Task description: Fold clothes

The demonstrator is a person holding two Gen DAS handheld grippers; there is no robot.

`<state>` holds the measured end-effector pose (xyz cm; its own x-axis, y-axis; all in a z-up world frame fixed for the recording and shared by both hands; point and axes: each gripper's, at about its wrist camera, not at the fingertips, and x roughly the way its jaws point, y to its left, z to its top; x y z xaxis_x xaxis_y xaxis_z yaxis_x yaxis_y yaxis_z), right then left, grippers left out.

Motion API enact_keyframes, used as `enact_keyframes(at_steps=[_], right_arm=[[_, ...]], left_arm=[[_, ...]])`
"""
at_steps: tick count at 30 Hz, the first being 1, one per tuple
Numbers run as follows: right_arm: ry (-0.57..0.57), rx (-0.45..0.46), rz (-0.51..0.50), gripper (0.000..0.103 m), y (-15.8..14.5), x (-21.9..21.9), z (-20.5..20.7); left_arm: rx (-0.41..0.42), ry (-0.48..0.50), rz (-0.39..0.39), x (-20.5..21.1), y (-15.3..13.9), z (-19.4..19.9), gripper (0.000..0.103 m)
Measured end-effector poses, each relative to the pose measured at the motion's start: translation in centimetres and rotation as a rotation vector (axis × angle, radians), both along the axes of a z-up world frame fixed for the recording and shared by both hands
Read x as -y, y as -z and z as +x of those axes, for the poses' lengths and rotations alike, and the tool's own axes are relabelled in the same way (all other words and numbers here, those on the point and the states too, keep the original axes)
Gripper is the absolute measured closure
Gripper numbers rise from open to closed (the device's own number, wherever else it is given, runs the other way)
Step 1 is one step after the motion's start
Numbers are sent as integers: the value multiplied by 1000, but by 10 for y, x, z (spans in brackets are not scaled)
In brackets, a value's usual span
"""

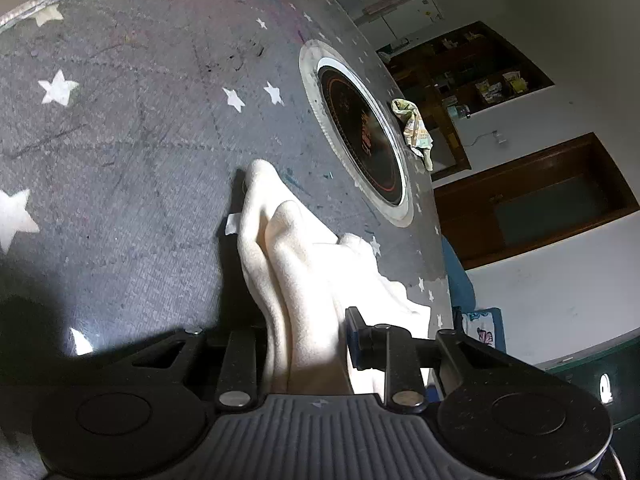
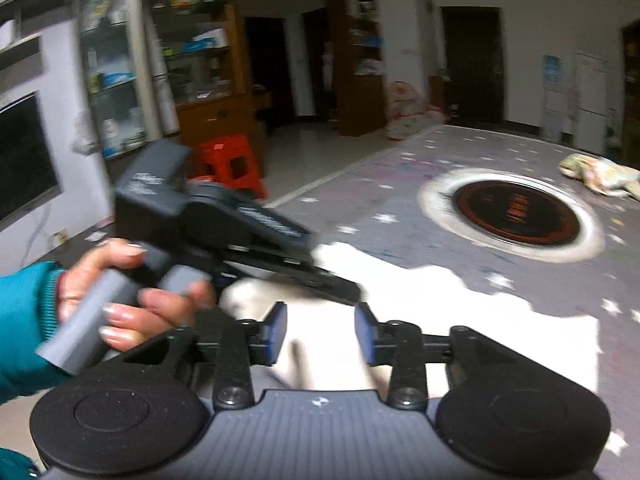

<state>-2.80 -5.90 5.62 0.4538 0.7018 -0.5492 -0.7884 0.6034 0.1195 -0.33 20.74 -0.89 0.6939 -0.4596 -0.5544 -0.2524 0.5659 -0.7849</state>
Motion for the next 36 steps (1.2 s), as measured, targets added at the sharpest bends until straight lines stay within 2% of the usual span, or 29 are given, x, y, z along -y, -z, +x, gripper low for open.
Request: enact_keyframes(at_steps=[4, 8, 12, 19, 22, 23, 24, 25, 26, 28, 30, 36], right_arm=[[161, -29, -18, 55, 9, 33, 24], [305, -48, -32, 54, 20, 66, 44], [399, -84, -32, 54, 33, 90, 57], [457, -150, 15, 52, 48, 108, 64], [459, -151, 26, 53, 50, 109, 65], [458, -152, 31, 55, 50, 109, 65], [456, -154, 37, 66, 49, 109, 65], [451, -157, 41, 71, 49, 109, 64], [446, -156, 42, 73, 49, 108, 64], [443, -145, 48, 84, 47, 107, 63], [439, -134, 56, 91, 44, 106, 62], [421, -122, 63, 91, 42, 105, 62]], left_arm=[[7, 6, 38, 4, -3, 0, 75], [11, 9, 72, 8, -6, 1, 75], [10, 11, 92, 10, -7, 2, 75], [13, 21, 141, 15, -12, 4, 75], [13, 22, 152, 16, -12, 5, 75], [12, 23, 154, 17, -12, 5, 75], [12, 23, 156, 17, -13, 5, 75], [12, 23, 158, 17, -13, 5, 75], [11, 24, 160, 17, -13, 5, 75], [12, 25, 165, 18, -13, 5, 75], [12, 27, 171, 19, -14, 5, 75], [14, 33, 188, 21, -15, 5, 75]])
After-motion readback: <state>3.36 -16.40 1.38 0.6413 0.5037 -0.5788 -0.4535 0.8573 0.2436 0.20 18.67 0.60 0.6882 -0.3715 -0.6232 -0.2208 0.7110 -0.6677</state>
